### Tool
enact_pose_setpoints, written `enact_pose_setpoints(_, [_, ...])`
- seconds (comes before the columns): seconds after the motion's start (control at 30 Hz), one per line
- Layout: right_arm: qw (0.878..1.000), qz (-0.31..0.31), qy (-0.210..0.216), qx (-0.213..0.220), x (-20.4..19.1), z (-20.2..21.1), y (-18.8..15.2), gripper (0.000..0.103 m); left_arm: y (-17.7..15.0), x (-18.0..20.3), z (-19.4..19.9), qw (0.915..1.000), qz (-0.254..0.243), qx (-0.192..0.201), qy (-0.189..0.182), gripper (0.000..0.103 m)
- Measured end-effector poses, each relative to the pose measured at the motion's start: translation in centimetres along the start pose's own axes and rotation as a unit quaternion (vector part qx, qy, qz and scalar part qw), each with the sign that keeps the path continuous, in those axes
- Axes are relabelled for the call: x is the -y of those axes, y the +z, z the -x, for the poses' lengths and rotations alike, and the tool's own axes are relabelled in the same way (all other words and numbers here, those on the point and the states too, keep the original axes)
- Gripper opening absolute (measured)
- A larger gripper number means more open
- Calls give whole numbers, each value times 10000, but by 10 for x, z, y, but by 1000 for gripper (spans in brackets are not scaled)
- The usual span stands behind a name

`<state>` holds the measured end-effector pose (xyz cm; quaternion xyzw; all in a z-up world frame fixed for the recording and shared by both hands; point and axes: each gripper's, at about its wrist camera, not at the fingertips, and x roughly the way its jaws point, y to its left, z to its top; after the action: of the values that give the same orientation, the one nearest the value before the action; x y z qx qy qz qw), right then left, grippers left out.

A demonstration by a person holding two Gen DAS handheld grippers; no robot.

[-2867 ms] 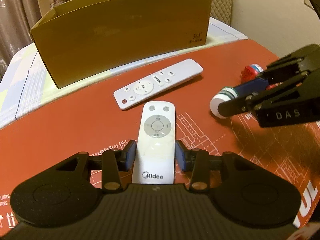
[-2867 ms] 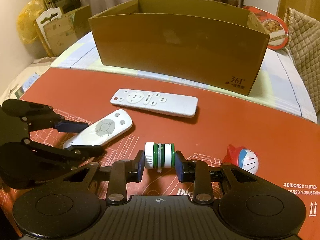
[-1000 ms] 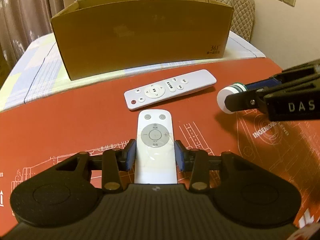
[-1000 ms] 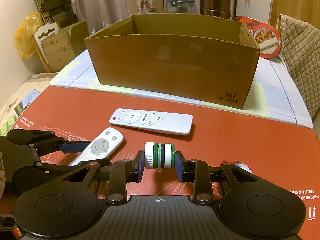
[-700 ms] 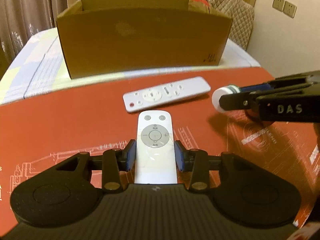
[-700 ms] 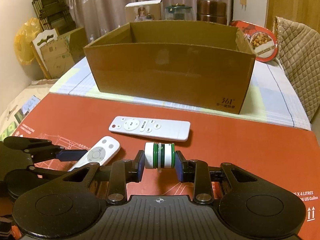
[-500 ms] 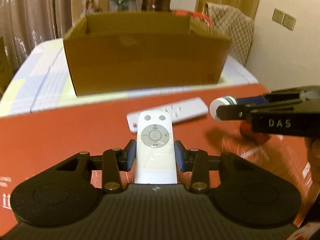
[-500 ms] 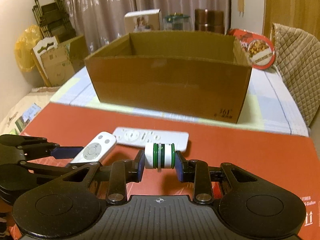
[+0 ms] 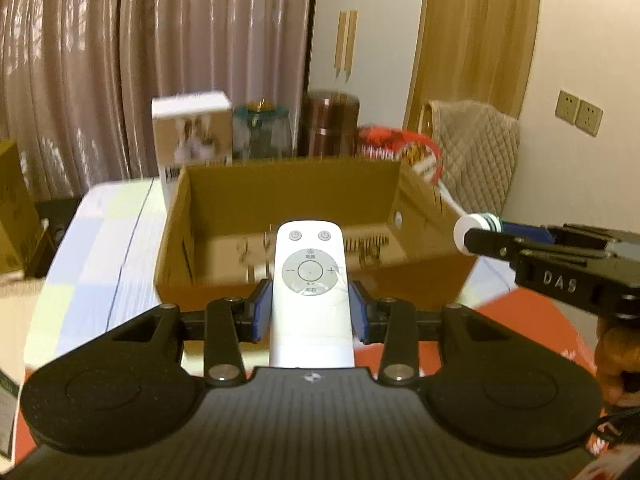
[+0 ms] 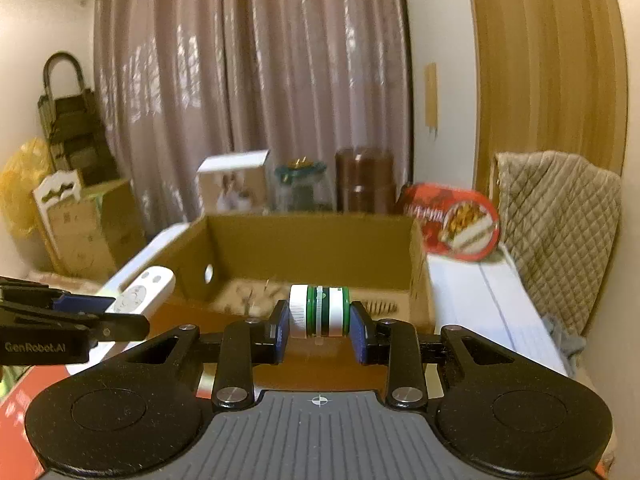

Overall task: Organize rigid objects
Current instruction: 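Lower the held remote and spool over the box opening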

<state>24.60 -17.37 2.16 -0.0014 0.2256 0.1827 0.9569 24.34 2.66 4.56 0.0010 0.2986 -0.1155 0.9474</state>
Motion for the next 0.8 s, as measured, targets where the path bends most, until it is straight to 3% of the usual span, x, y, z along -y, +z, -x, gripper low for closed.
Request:
enact_pose_setpoints(0.27, [9999,-138,-64,-5,17,-39,20,28,37,0,-43,10000,22,-47,-38,35])
enact_pose_setpoints(0.8, [9990,-317,-40,-326,35,-66,9,28,39,-8,-95,9990,238,-371,-75,35])
